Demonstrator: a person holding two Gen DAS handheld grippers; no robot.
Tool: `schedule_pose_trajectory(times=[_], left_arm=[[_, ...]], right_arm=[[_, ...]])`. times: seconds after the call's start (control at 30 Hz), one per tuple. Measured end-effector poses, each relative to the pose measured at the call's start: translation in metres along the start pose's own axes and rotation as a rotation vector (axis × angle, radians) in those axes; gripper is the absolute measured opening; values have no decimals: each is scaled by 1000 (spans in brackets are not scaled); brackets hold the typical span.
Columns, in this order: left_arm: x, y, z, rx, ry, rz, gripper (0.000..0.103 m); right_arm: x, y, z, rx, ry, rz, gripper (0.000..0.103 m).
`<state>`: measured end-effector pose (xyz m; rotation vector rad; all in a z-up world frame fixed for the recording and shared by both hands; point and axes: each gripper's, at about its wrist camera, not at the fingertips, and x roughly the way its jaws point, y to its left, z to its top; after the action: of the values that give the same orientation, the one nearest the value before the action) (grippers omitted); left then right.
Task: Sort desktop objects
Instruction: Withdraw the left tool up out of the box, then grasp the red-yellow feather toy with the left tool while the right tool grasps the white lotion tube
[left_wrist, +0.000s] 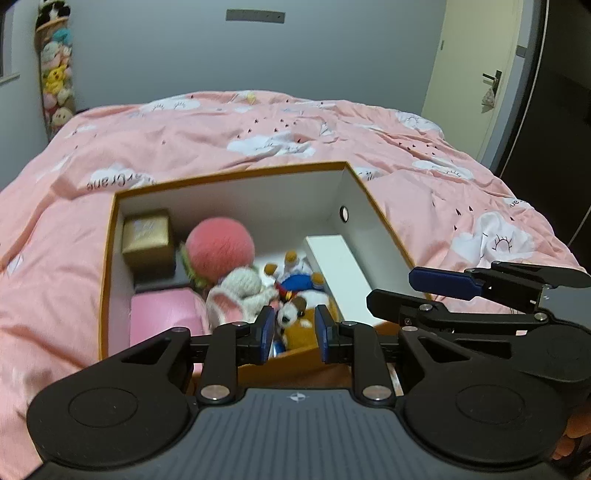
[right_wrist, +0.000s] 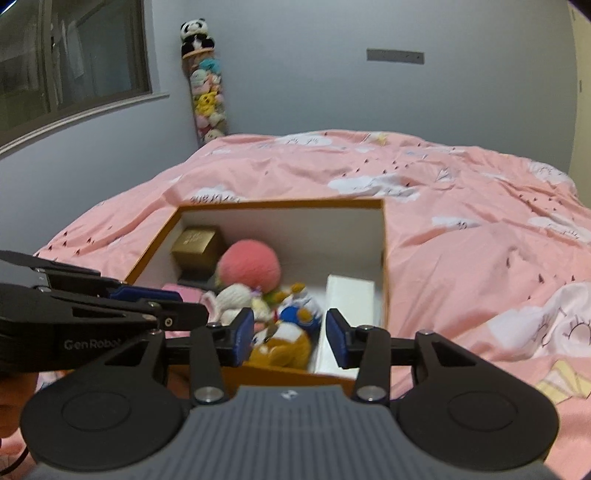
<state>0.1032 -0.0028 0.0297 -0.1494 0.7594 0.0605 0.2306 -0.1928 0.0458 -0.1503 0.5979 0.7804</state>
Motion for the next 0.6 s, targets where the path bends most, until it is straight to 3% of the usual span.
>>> schedule_pose_trajectory(times=[0.6], left_arm=[[-18, 34, -49, -48, 134, 49, 26]], right_arm=[[4, 52, -30, -164, 124, 95, 51]])
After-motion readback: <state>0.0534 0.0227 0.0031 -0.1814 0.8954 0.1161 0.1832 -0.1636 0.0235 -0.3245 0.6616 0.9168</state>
